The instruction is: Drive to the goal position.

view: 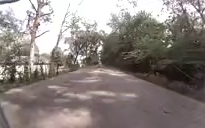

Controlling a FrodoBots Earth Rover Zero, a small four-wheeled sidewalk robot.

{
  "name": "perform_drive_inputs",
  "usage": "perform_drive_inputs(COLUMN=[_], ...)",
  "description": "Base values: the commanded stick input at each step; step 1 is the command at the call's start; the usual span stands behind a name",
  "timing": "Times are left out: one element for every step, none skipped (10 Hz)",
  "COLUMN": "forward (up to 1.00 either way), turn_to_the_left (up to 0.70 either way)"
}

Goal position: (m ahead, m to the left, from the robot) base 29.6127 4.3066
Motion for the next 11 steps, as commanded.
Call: perform_drive_inputs(forward=[0.70, 0.70, 0.70, 0.70, 0.70, 0.70, 0.70, 0.70, 0.70, 0.70, 0.70], turn_to_the_left=[0.00, 0.00, 0.00, 0.00, 0.00, 0.00, 0.00, 0.00, 0.00, 0.00, 0.00])
